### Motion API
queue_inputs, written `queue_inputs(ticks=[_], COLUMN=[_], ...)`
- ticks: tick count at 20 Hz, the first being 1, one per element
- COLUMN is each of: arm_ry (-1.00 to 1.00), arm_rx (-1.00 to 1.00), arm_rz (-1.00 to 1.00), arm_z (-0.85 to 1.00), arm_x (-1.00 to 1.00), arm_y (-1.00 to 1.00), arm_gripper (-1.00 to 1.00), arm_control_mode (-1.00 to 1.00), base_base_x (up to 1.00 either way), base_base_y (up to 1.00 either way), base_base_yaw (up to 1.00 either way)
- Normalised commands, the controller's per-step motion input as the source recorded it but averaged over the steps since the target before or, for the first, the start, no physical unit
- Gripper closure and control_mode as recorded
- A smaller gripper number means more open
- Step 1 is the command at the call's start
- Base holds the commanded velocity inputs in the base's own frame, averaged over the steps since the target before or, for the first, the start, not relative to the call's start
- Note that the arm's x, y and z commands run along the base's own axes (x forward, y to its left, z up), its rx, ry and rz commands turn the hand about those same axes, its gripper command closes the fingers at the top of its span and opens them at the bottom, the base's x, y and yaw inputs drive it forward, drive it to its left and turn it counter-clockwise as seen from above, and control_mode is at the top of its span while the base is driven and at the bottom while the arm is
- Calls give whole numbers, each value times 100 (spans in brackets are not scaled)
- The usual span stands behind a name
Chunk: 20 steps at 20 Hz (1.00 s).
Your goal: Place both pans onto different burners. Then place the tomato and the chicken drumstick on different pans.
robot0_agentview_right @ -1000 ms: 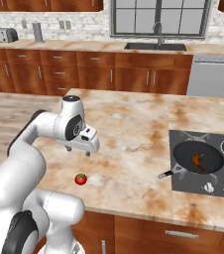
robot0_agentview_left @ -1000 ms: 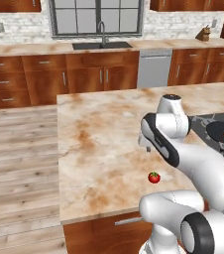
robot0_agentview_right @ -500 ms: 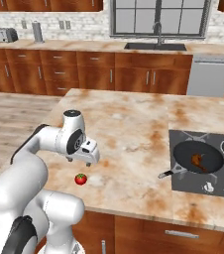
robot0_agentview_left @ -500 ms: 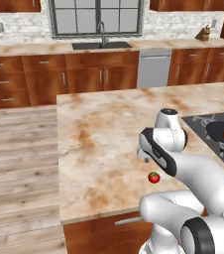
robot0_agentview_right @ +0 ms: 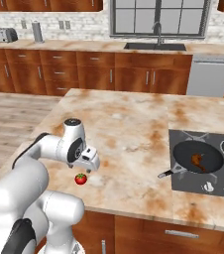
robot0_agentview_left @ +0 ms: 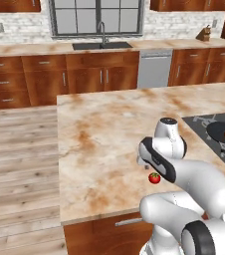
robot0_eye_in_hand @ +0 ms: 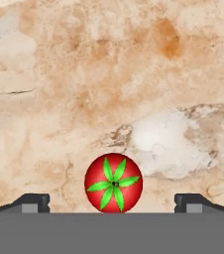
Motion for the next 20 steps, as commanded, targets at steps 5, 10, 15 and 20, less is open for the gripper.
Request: queue_inputs(ticks=[5,10,15,20], arm_ry=[0,0,0,0], arm_rx=[0,0,0,0], arm_rz=[0,0,0,0], arm_z=[-15,-11,-20,-15], arm_x=[-2,-15,-10,0], arm_y=[0,0,0,0], arm_gripper=[-100,-100,-100,-100], arm_control_mode=[-100,-100,-100,-100], base_base_x=[0,0,0,0], base_base_y=[0,0,0,0], base_base_yaw=[0,0,0,0])
